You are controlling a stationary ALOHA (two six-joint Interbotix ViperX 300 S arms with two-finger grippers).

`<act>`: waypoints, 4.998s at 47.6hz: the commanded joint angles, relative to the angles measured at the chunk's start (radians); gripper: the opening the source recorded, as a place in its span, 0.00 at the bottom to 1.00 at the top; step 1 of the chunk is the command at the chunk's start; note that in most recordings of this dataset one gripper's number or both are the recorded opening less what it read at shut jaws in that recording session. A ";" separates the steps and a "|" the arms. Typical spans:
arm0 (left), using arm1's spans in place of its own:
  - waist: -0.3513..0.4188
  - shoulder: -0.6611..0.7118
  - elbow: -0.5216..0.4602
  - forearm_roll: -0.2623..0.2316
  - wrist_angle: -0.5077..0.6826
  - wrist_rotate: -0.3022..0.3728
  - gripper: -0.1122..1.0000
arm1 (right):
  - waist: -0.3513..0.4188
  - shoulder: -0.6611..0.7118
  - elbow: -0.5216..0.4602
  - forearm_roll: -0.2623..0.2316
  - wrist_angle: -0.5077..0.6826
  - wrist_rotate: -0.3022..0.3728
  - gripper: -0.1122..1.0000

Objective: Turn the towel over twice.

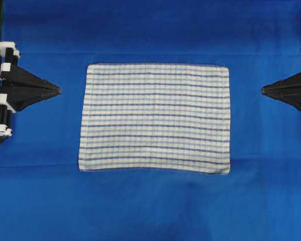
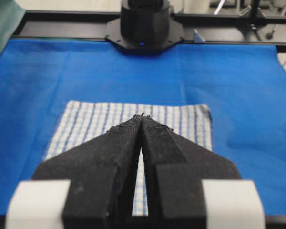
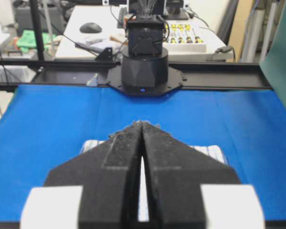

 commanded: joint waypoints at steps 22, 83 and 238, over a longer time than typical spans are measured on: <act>0.086 0.081 0.018 -0.021 -0.017 -0.002 0.10 | -0.202 0.155 -0.026 0.015 0.064 0.052 0.10; 0.426 1.005 -0.003 -0.025 -0.390 0.014 0.84 | -0.466 0.954 -0.110 0.020 0.000 0.063 0.59; -0.058 0.394 0.048 -0.018 0.124 -0.006 0.13 | 0.143 0.592 -0.282 -0.221 0.755 0.690 0.15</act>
